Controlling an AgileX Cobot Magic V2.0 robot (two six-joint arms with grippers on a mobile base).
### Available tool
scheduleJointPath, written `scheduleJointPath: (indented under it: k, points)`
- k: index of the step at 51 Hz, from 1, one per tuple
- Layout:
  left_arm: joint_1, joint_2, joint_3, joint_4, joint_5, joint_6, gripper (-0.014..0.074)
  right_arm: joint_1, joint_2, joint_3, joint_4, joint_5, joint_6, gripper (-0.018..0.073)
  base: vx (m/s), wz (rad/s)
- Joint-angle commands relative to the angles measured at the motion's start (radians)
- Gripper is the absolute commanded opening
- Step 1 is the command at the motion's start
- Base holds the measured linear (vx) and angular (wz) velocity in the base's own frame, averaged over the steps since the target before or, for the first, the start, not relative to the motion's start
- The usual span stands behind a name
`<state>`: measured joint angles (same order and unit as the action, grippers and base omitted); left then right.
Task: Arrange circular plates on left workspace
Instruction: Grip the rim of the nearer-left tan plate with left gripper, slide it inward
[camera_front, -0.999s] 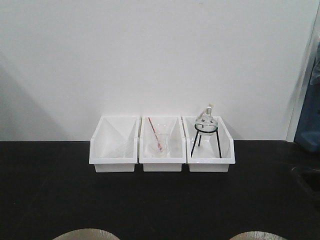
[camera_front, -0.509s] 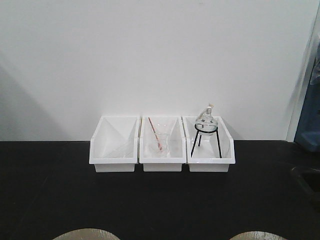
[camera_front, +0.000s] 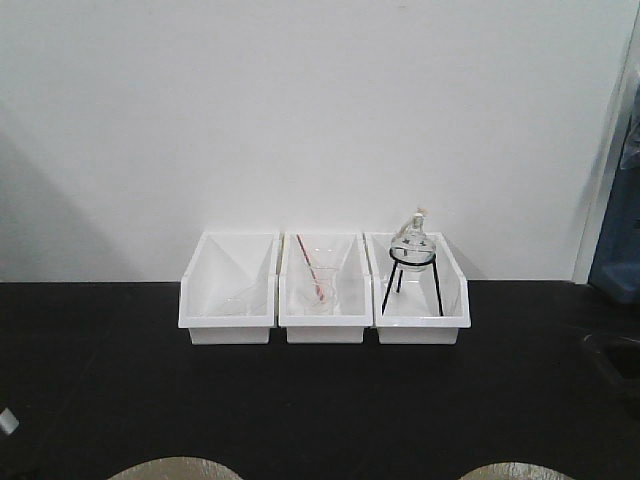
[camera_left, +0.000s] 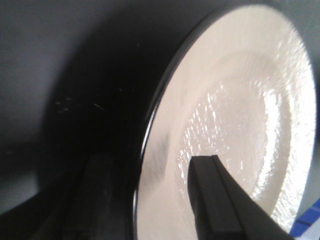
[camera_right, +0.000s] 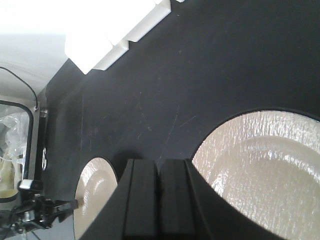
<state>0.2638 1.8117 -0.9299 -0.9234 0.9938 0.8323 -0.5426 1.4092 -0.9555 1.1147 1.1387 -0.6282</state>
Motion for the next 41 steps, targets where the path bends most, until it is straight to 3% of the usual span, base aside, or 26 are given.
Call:
scheduleJointPath:
  k: [1,5,9,15,16,24,26,34,41]
  points:
    - [-0.027,-0.009,-0.023,-0.052,0.03,0.014,0.0465,-0.005,-0.025,-0.029,0.072,0.016,-0.013,0.0009,0.0,0.0]
    - [-0.044,0.008,-0.023,-0.053,0.03,0.026,0.0454,-0.005,-0.025,-0.029,0.072,0.016,-0.013,0.0009,0.0,0.0]
    - [-0.063,0.014,-0.023,-0.055,0.033,0.028,0.0377,-0.005,-0.025,-0.029,0.072,0.016,-0.013,0.0009,0.0,0.0]
    - [-0.078,0.01,-0.023,-0.097,0.044,0.028,0.0018,-0.005,-0.025,-0.029,0.072,0.016,-0.013,0.0009,0.0,0.0]
    - [-0.081,0.008,-0.023,-0.119,0.044,0.03,-0.001,-0.005,-0.025,-0.029,0.072,0.017,-0.013,0.0009,0.0,0.0]
    - [-0.104,-0.001,-0.025,-0.353,0.061,0.048,-0.0006,-0.005,-0.025,-0.029,0.072,0.021,-0.013,0.0009,0.0,0.0]
    - [-0.125,-0.001,-0.031,-0.449,0.062,0.06,-0.0006,-0.005,-0.025,-0.029,0.072,0.021,-0.013,0.0009,0.0,0.0]
    - [-0.204,0.027,-0.082,-0.659,0.024,0.065,-0.0006,-0.005,-0.025,-0.029,0.073,0.018,-0.013,0.0009,0.0,0.0]
    - [-0.271,0.092,-0.158,-0.764,0.009,0.057,-0.0005,-0.005,-0.025,-0.029,0.073,0.011,-0.013,0.0009,0.0,0.0]
